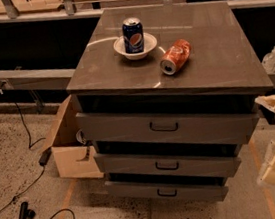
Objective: Open middle drawer
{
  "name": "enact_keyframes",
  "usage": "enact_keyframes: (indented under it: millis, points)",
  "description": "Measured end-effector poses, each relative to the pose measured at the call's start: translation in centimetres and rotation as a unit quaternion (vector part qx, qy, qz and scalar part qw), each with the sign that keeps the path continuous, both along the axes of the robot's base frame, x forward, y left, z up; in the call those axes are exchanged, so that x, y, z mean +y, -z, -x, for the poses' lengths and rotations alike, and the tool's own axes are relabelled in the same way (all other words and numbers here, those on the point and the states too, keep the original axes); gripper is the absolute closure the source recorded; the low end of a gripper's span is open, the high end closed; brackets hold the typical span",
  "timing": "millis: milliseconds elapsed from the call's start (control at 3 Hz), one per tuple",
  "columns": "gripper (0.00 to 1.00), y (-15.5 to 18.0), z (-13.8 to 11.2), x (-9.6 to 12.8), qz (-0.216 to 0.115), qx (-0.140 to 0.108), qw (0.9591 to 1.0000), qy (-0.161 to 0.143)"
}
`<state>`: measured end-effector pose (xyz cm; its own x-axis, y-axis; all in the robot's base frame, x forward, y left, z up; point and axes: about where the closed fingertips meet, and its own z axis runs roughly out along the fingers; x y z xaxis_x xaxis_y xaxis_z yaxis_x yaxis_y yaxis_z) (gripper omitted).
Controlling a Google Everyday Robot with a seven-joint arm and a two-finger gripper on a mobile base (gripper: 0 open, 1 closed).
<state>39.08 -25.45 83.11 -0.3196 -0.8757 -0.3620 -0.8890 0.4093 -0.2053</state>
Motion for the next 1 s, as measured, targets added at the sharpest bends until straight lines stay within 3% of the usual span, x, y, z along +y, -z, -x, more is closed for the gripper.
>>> enact_keyframes:
  millis: [333,667,1000]
  points:
    - [0.0,0.1,0.2,0.2,0.013,0.001,0.9999,0.003]
    - [0.0,4.4,1.6,0.0,0.006,0.011,0.9999,0.008]
    - [0.0,10.7,3.0,-0.4,-0.004,0.03,0.9995,0.009]
